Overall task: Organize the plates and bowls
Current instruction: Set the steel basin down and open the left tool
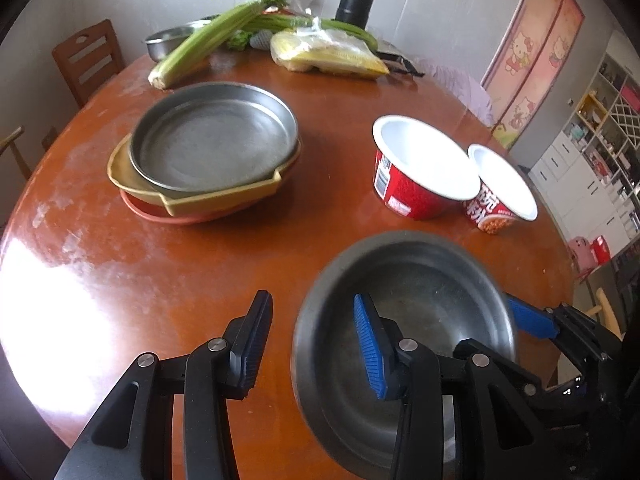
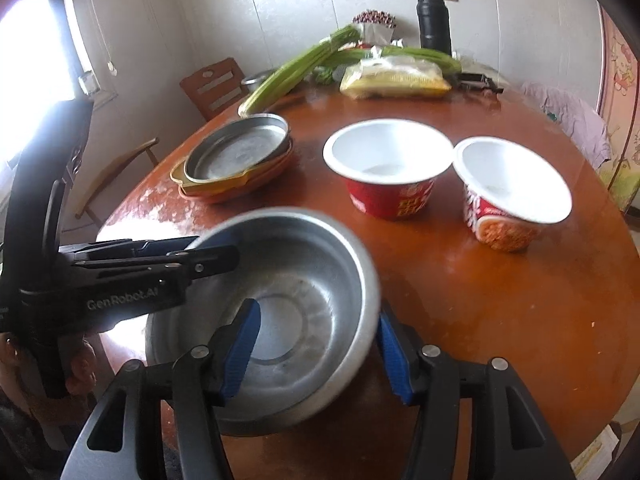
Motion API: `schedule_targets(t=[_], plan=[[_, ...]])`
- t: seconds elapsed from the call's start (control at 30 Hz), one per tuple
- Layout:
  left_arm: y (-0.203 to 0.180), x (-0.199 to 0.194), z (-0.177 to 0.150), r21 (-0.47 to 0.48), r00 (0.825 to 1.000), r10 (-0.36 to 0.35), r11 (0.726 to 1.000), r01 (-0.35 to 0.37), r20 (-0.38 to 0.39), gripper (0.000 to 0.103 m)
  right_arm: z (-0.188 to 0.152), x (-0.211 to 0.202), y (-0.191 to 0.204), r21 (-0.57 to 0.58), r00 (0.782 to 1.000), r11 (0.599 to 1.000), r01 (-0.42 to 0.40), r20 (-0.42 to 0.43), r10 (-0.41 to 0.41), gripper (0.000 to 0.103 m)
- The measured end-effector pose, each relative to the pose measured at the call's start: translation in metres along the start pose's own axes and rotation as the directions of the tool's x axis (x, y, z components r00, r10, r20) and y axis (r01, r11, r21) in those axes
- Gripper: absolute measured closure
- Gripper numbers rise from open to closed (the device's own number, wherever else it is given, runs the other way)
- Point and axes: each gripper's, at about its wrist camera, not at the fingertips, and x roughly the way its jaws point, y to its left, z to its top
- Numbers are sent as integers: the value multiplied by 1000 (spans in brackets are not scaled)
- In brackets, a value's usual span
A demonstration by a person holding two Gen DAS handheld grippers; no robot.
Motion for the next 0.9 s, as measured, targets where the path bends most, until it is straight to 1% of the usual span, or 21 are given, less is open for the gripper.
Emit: schedule_targets(t=[0.3, 0.43, 0.5, 0.57, 0.7, 0.77, 0.9], plan=[[0, -16, 5, 1, 999, 1, 1000, -1, 41, 59, 5, -14, -9, 36, 999, 999, -4, 45, 3, 43], [-3, -26, 7, 14, 998, -6, 1000, 5, 61, 59, 8, -27, -12, 65, 997, 998, -19, 81, 13, 43], [-5, -32, 10, 21, 997, -13, 1000, 12, 73, 59, 9, -34, -17, 91, 995, 995, -39, 98, 30, 43], [-8, -38, 16, 34, 996, -21, 999, 18, 89, 59, 11, -39, -22, 127, 992, 990, -60, 114, 45, 43], [-15, -44, 28, 61, 993, -42, 998, 35, 112, 59, 15, -42, -32, 179, 990, 981, -75, 130, 52, 43], [-19, -42, 36, 78, 992, -53, 996, 45, 111, 58, 19, -40, -35, 196, 991, 977, -81, 125, 57, 43], [-27, -31, 56, 113, 992, -54, 993, 40, 118, 58, 27, -31, -41, 229, 992, 970, -83, 116, 57, 43]])
